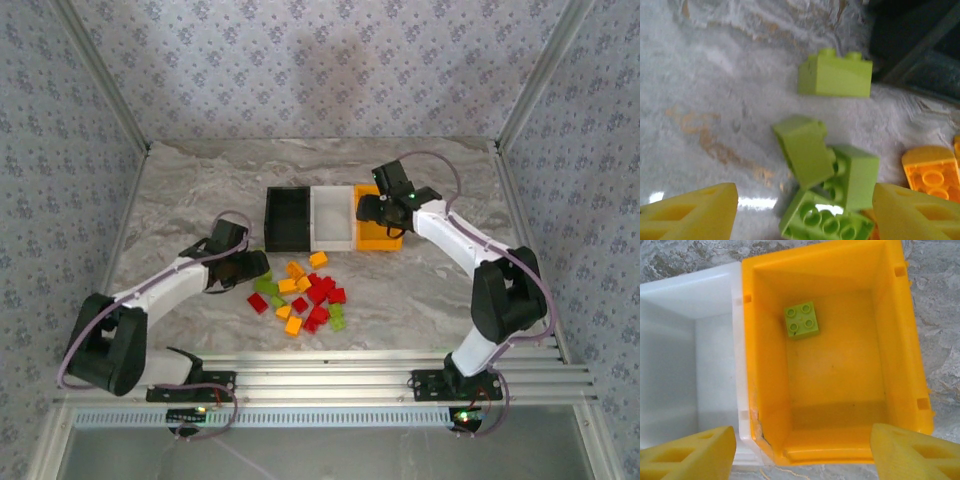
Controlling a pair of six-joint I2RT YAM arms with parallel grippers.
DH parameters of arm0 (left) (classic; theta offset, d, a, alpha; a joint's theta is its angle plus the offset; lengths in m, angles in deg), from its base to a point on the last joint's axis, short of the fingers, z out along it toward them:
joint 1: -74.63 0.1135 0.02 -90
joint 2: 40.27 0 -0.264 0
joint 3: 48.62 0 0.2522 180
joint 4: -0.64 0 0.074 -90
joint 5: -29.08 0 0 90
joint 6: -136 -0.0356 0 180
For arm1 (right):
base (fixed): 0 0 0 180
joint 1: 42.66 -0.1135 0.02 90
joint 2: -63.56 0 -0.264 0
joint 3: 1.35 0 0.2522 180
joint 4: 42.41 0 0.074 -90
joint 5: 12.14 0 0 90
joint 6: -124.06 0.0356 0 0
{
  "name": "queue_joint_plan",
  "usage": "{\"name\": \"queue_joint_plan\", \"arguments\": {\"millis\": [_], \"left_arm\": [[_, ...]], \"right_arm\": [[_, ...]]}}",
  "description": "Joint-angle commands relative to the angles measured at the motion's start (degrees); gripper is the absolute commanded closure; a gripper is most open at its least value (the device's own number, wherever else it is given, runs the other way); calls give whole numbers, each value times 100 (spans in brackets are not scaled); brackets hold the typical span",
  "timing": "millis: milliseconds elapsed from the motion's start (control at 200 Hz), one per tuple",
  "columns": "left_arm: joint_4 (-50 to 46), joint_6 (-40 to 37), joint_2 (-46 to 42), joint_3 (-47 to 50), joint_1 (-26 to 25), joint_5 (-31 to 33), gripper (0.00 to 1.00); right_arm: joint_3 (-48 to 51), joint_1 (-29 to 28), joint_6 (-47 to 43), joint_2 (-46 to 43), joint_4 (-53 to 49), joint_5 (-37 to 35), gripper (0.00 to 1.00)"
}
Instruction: Sort the legos into containers by color
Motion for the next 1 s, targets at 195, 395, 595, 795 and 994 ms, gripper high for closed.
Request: {"name": "queue_joint_plan", "arguments": {"millis": [195,395,595,795,994], "left_arm": [[431,31,600,-273,71,573,49],[480,128,557,51,73,646,54],[552,136,612,250,73,623,65],[211,124,134,140,43,565,83],[-649,-72,-446,-866,-625,639,84]], "right_arm": [[255,-38,127,-505,48,-27,27],[327,-1,167,-626,42,-26,28],[336,26,206,-634,-2,-13,28],[397,56,274,-728,-4,-7,28],[843,93,411,-972,22,-16,29]]}}
